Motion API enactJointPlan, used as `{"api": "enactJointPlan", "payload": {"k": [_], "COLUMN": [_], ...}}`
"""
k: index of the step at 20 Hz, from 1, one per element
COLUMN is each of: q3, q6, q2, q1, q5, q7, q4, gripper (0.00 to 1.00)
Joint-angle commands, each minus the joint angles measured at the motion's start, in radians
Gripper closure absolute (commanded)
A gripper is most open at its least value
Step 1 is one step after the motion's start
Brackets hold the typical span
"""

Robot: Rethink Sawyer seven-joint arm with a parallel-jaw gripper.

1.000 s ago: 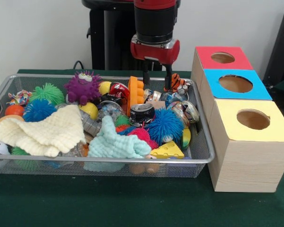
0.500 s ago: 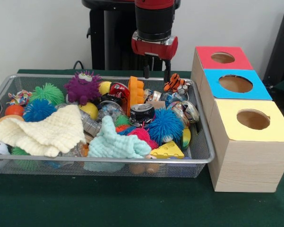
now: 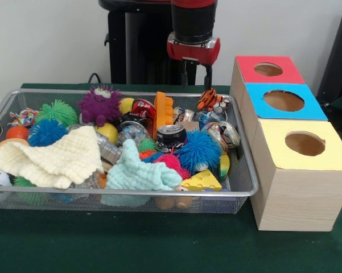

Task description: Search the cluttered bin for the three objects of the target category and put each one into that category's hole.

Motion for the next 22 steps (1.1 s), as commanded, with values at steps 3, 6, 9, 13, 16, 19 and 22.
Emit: {"api": "enactJointPlan", "payload": {"k": [3,6,9,13,16,19,22], "q3": [-0.003,0.002,0.009,0.016,0.015,0.02,0.017], "q6": [-0.084,-0.121,-0.13,-0.14,-0.153,-0.16,-0.181], "q2": [0.043,0.09,0.105,0.109,0.112,0.131,0.142], "q1": [0.008,0.005,0.001,0.004,0.009,0.012,0.026], "q5": [-0.032,-0.027,-0.018,-0.005,0.005,0.01,0.013], "q7": [0.059,0.067,0.069,0.075,0.085,0.084,0.097], "q4": [0.017,0.005,0.005,0.01,0.008,-0.004,0.002], "gripper": [0.0,0.0,0.0,0.0,0.0,0.0,0.0]}}
